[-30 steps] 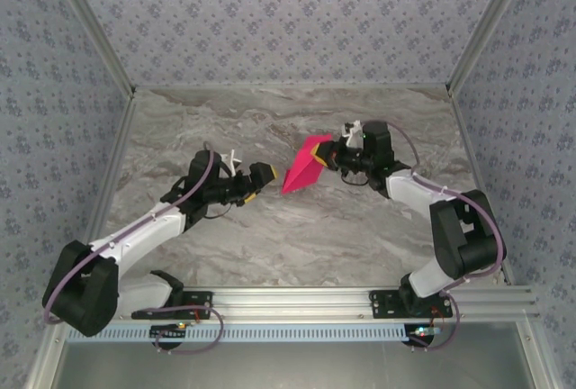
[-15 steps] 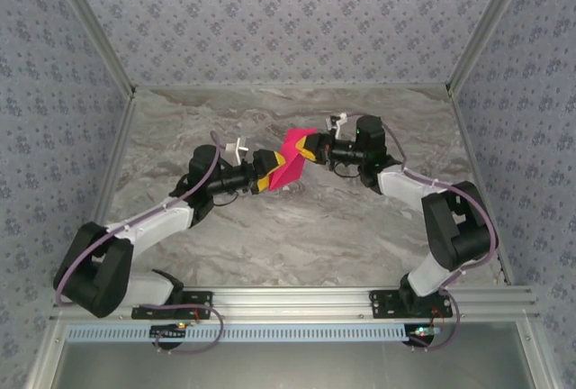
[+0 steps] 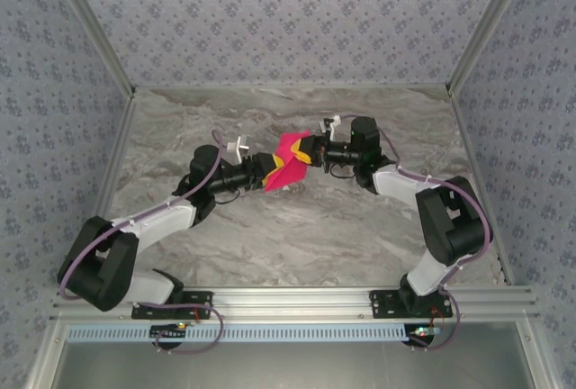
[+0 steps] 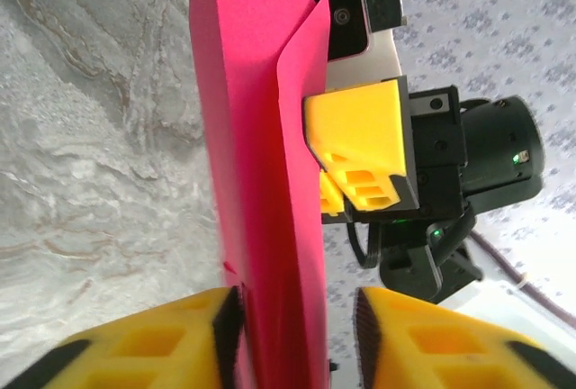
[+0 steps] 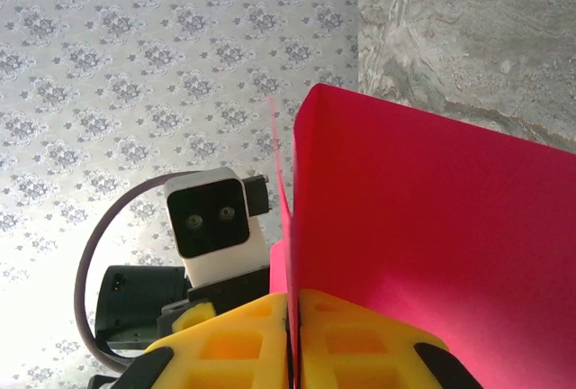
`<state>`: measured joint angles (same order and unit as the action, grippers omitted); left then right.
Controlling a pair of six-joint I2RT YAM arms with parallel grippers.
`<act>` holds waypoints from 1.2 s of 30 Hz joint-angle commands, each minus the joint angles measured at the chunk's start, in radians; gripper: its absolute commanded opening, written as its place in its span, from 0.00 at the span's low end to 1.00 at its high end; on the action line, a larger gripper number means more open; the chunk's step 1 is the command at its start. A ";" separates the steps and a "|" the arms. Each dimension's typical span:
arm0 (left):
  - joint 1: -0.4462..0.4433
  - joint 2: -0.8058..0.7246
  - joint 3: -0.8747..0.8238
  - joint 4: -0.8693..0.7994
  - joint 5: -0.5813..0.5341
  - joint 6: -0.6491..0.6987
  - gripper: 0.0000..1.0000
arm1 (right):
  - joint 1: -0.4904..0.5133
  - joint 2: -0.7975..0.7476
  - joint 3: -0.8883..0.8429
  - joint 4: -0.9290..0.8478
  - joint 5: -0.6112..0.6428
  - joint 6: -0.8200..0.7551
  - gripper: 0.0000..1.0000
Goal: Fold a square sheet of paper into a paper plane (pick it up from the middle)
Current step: Turn over the paper at the center of the table.
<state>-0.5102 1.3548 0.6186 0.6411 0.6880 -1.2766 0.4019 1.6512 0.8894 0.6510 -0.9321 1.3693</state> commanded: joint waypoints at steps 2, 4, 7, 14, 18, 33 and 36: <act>0.006 -0.026 0.015 -0.054 -0.009 0.063 0.26 | -0.007 -0.001 0.035 -0.066 -0.029 -0.055 0.16; 0.007 -0.033 0.026 -0.119 -0.024 0.095 0.20 | -0.016 -0.019 0.042 -0.149 -0.024 -0.104 0.24; 0.008 -0.055 0.064 -0.297 -0.061 0.194 0.14 | -0.040 -0.073 0.064 -0.386 0.021 -0.274 0.42; -0.016 -0.067 0.326 -1.107 -0.493 0.563 0.07 | -0.063 -0.218 0.127 -0.907 0.322 -0.651 0.67; -0.083 -0.015 0.482 -1.415 -0.853 0.644 0.06 | -0.060 -0.258 0.113 -0.993 0.457 -0.710 0.75; -0.363 0.550 0.867 -1.862 -1.412 0.482 0.11 | -0.037 -0.296 0.058 -1.049 0.650 -0.691 0.79; -0.382 0.573 0.869 -1.757 -1.303 0.514 0.31 | -0.039 -0.304 0.048 -1.055 0.670 -0.687 0.79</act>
<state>-0.8780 1.9305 1.4525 -1.1233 -0.6502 -0.7525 0.3603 1.3758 0.9543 -0.3691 -0.3161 0.6834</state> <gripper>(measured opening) 0.274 0.789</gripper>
